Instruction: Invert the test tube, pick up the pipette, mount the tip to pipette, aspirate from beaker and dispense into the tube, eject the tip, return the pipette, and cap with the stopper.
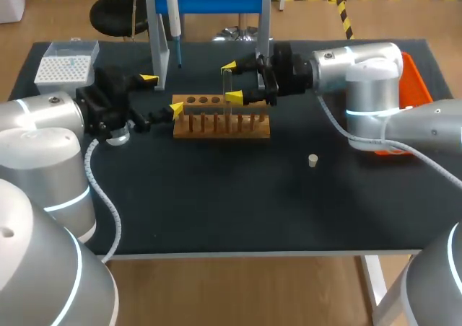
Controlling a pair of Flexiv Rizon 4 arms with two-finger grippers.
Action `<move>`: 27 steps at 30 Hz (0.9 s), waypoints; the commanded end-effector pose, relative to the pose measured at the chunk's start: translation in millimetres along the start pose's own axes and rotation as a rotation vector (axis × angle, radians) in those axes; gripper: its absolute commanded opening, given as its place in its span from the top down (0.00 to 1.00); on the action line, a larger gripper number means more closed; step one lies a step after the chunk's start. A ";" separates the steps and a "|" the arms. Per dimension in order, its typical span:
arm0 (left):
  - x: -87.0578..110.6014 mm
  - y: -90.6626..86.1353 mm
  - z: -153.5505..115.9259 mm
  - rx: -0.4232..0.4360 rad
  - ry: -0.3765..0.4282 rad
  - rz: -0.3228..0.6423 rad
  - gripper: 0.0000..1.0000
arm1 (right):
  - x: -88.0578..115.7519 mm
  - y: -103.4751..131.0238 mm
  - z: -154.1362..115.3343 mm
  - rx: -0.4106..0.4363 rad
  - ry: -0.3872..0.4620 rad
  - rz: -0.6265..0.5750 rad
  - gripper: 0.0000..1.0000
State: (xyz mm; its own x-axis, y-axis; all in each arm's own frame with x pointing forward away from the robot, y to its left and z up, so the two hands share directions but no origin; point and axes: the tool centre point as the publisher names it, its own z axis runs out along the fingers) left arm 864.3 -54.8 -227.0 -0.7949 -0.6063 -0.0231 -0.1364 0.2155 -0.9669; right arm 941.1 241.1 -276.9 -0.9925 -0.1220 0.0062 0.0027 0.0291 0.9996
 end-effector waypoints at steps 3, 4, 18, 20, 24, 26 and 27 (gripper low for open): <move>1.1 0.7 0.8 0.002 -0.004 0.001 0.00 | -3.6 -2.4 4.7 0.000 0.006 0.002 0.22; 1.1 0.7 0.8 0.002 -0.004 0.001 0.00 | -3.9 -2.6 5.0 0.000 0.006 0.002 0.23; 1.1 0.7 0.8 0.002 -0.004 0.001 0.00 | -4.1 -4.0 10.9 -0.005 0.029 0.008 0.55; 1.1 0.7 0.8 0.002 -0.004 0.001 0.00 | -3.8 -4.2 11.0 -0.006 0.033 0.009 0.60; 1.1 0.7 0.8 0.002 -0.004 0.001 0.00 | -3.4 -4.3 11.3 -0.007 0.035 0.010 0.71; 1.1 0.7 0.8 0.002 -0.004 0.001 0.00 | -3.1 -4.1 11.4 -0.009 0.034 0.010 0.93; 1.1 0.7 0.8 0.002 -0.004 0.001 0.00 | -3.0 -3.7 11.4 -0.010 0.033 0.011 1.00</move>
State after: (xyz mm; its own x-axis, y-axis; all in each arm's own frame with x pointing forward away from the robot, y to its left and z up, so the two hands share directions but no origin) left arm 864.3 -54.8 -227.0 -0.7949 -0.6063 -0.0230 -0.1364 0.2156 -0.9669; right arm 941.1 252.4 -280.0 -0.9883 -0.1513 0.0177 0.0144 0.0226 0.9996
